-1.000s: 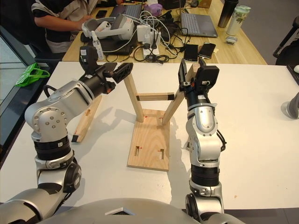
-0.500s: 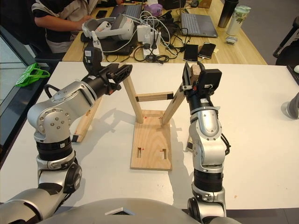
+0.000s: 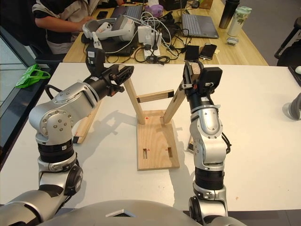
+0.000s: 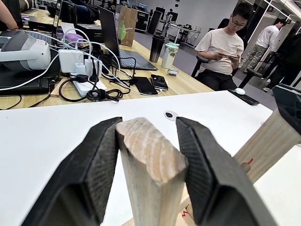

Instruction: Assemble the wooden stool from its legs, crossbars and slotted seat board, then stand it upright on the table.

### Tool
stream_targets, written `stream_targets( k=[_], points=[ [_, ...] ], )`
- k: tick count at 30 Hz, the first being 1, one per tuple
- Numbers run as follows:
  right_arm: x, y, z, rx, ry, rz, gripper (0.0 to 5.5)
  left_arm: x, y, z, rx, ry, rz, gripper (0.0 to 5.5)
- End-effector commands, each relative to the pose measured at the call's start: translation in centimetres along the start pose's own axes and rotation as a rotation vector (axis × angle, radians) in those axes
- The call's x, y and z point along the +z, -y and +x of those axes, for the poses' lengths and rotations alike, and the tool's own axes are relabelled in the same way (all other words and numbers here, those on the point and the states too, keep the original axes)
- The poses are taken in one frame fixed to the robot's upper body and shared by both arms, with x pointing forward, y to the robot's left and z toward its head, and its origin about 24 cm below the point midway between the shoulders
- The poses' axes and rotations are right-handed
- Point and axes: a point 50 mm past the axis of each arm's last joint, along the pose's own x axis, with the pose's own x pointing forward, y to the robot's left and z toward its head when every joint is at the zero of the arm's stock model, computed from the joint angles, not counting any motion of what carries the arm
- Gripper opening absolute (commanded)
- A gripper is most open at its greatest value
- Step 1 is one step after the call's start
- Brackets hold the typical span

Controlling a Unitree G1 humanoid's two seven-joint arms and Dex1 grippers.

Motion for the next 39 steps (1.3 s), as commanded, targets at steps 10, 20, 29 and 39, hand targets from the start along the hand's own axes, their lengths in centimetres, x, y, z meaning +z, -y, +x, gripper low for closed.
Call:
stream_targets(
  k=[10, 20, 29, 39],
  points=[
    [-2.6, 2.1, -0.3, -0.085, -0.131, 0.015, 1.27, -0.7, -1.7, -1.1, 0.043, -0.040, 0.028, 1.87],
    [-2.4, 0.1, 0.9, 0.013, -0.116, 0.023, 1.27, -0.8, -0.7, -0.8, -0.029, -0.053, 0.066, 1.87],
    [-2.6, -2.7, 0.9, 0.103, -0.114, 0.038, 1.27, -1.1, -0.1, -0.9, -0.060, -0.064, 0.091, 1.87],
    [-2.5, -3.0, 1.2, 0.103, -0.117, 0.049, 1.27, -1.3, 0.5, -1.2, -0.120, -0.081, 0.116, 1.87]
  ],
)
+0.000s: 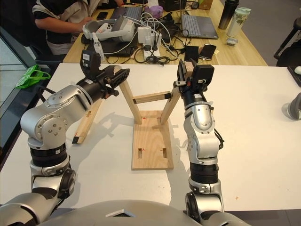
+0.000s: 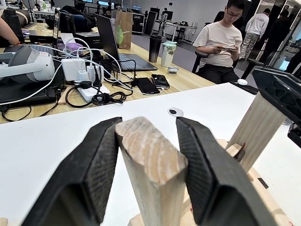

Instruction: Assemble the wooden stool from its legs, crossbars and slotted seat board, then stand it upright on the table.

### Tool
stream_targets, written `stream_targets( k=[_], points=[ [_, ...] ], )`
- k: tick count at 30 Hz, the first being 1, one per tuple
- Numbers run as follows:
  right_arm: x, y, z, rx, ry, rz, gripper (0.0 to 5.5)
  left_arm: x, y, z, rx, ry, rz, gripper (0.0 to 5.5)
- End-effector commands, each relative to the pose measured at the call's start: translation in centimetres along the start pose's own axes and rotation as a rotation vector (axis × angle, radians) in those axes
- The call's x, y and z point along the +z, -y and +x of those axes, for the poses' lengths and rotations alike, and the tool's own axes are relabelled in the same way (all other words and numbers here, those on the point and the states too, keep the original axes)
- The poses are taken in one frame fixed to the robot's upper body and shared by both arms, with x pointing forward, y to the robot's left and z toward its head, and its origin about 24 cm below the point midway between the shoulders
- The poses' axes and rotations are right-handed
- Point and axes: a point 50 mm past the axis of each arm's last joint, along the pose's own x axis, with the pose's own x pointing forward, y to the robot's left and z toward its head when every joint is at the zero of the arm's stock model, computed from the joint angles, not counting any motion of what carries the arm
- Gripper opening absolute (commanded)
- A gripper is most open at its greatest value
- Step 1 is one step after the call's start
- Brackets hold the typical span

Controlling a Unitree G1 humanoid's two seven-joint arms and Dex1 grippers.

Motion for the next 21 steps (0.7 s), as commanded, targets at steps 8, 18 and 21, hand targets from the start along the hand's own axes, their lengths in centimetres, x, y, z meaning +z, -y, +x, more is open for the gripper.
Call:
stream_targets(
  k=[8, 18, 21],
  points=[
    [-1.2, -1.3, 0.4, 0.079, -0.083, 0.008, 1.26, -1.4, 1.5, -0.1, -0.133, -0.094, 0.044, 1.87],
    [-0.7, -2.2, -1.3, 0.254, -0.012, -0.237, 1.33, -2.3, 0.3, -0.1, -0.049, -0.168, 0.071, 1.87],
    [-1.5, -1.4, -1.9, 0.229, -0.052, -0.232, 1.38, -2.1, 0.3, 0.0, -0.053, -0.167, 0.081, 1.87]
  ],
)
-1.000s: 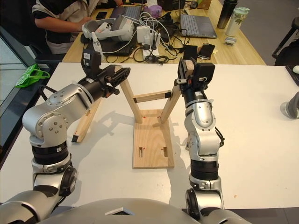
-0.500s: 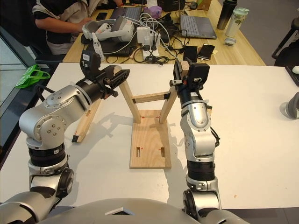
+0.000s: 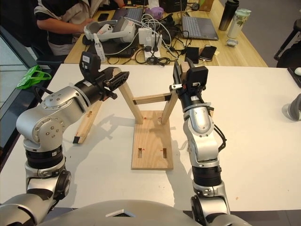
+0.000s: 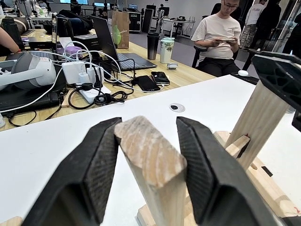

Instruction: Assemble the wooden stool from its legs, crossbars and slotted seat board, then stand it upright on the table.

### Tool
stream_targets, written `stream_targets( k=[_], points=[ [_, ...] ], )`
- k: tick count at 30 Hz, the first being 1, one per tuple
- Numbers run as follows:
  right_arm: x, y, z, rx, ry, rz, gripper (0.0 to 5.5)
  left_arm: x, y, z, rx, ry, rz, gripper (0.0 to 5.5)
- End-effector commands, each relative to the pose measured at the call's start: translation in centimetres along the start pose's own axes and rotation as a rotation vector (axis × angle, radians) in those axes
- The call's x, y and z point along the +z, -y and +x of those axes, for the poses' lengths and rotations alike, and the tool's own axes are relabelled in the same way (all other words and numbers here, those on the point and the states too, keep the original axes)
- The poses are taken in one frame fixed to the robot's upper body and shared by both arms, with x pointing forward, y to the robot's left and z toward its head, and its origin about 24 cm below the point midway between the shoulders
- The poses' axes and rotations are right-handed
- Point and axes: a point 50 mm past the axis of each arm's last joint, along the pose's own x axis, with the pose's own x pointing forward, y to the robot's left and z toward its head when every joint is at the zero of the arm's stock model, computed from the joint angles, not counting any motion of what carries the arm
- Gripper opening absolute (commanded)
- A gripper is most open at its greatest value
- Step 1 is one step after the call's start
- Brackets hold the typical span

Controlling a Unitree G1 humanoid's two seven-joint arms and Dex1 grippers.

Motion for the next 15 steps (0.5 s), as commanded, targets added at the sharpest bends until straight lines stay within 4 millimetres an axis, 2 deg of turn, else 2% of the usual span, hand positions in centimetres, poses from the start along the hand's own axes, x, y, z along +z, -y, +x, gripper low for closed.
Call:
stream_targets(
  k=[1, 4, 5, 7, 11, 15],
  points=[
    [-1.9, -1.0, -1.3, 0.155, -0.111, -0.064, 1.39, -1.9, 0.4, 0.6, -0.042, -0.140, 0.021, 1.87],
    [-2.3, -0.9, -1.3, 0.141, -0.136, -0.015, 1.41, -1.8, 0.5, 0.7, -0.050, -0.142, 0.031, 1.87],
    [-2.4, -0.9, -1.3, 0.138, -0.145, -0.006, 1.79, -1.7, 0.5, 0.7, -0.052, -0.142, 0.034, 1.87],
    [-2.7, -1.0, -1.4, 0.126, -0.170, 0.023, 2.03, -1.7, 0.5, 0.8, -0.058, -0.144, 0.042, 1.87],
    [-3.3, -1.0, -1.5, 0.100, -0.227, 0.085, 2.03, -1.5, 0.4, 1.0, -0.064, -0.144, 0.054, 1.87],
    [-5.5, -0.7, -2.5, 0.091, -0.398, 0.017, 2.03, -1.1, 0.6, 1.3, -0.070, -0.136, 0.063, 1.87]
  ],
)
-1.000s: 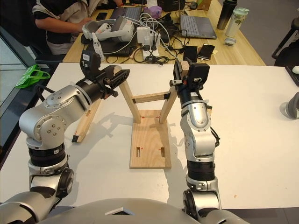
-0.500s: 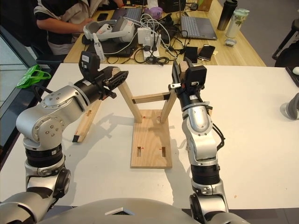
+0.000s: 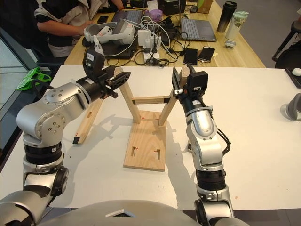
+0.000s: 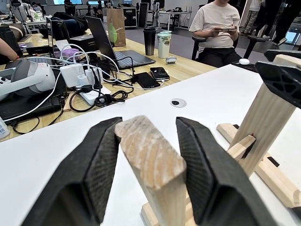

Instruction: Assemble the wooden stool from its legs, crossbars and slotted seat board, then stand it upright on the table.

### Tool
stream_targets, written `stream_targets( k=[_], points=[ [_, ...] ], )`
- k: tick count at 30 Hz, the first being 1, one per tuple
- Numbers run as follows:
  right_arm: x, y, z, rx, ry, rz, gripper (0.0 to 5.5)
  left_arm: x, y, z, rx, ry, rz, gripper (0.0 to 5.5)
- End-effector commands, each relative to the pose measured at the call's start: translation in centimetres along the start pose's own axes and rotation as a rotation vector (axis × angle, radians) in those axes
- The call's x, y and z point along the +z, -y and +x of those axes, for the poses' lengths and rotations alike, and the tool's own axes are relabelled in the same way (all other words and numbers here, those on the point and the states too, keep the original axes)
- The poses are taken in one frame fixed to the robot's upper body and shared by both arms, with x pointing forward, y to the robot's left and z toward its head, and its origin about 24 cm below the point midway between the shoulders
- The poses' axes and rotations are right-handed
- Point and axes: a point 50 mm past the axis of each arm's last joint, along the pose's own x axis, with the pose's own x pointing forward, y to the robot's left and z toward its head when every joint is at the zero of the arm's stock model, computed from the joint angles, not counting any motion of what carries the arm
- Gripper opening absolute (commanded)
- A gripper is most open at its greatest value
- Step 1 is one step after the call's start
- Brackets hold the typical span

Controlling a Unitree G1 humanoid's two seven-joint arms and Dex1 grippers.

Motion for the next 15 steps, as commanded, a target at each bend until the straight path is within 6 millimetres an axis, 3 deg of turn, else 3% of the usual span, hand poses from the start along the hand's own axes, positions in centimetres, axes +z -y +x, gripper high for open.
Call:
stream_targets(
  k=[1, 6, 12, 15],
  points=[
    [-5.2, -1.0, -1.5, 0.063, -0.346, -0.032, 2.03, -1.4, 0.9, 0.8, -0.061, -0.099, -0.003, 1.87],
    [-5.8, -1.5, -1.8, 0.060, -0.400, 0.041, 2.03, -1.4, 0.8, 0.9, -0.054, -0.094, -0.013, 1.87],
    [-1.9, -0.7, -0.6, 0.059, -0.161, 0.286, 2.03, -1.7, 0.4, 0.7, -0.030, -0.096, -0.030, 1.86],
    [-0.8, -0.2, -0.3, 0.082, -0.099, 0.329, 2.03, -1.7, 0.2, 0.8, -0.015, -0.089, -0.040, 1.80]
  ],
)
